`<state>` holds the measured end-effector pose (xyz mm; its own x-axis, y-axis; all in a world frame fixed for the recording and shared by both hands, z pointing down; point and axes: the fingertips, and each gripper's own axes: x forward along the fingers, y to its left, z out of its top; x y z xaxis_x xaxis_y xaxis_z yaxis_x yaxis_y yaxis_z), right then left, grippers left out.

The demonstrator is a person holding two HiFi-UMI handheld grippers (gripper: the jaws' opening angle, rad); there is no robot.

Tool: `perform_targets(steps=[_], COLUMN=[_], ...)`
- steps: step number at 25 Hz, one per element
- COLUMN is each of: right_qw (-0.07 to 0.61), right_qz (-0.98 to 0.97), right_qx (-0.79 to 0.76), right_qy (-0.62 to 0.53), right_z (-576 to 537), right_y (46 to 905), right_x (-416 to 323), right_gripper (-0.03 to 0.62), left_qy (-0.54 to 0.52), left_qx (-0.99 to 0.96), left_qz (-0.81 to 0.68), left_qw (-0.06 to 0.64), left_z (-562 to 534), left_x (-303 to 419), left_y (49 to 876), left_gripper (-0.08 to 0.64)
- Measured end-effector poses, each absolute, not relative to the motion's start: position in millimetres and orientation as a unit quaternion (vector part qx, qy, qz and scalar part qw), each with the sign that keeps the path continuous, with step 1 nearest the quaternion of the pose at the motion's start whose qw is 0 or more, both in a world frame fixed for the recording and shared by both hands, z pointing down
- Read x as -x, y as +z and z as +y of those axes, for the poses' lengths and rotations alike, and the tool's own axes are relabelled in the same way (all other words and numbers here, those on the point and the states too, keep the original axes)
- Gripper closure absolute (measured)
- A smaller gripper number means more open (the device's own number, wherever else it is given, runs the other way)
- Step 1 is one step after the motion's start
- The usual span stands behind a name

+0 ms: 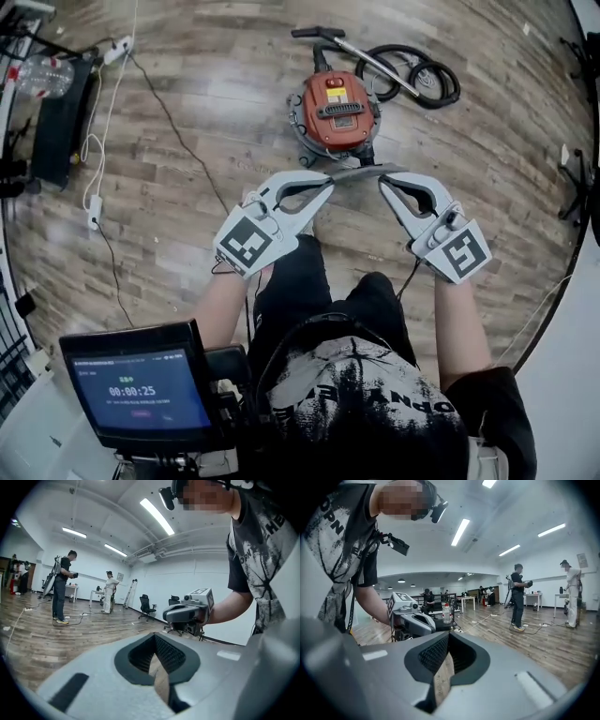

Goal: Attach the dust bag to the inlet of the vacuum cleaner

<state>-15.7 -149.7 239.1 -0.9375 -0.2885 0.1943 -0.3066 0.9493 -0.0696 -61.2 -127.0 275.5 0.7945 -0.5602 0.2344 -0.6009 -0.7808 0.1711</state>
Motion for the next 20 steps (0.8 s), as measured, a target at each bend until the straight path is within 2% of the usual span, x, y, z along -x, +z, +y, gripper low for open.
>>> perform_targets(steps=[2,8,14,20], right_qw=[0.09,0.065,0.033,0.021], right_qz=[-0.982,-0.984,-0.982,-0.981], right_qx=[-0.16,-0.162,-0.175,-0.181], right_qy=[0.043,-0.019,-0.057,-0.07], right_z=[-162,-182,-177,-173], right_y=[194,94,34,17], right_x=[31,69,78,62], right_gripper=[0.588,0.588,0.588,0.588], left_qy=[0.068,0.008,0.004,-0.005], left_qx=[-0.938,-0.947,-0.944,-0.941], left_qz=[-0.314,-0.317,-0.323,-0.339], left_qw=[0.13,0.05,0.064,0.024], left_z=[-136,-166,-165,-160], left_x=[74,104,115,107], left_y=[226,110,68,44], left_gripper=[0.557,0.557,0.557,0.557])
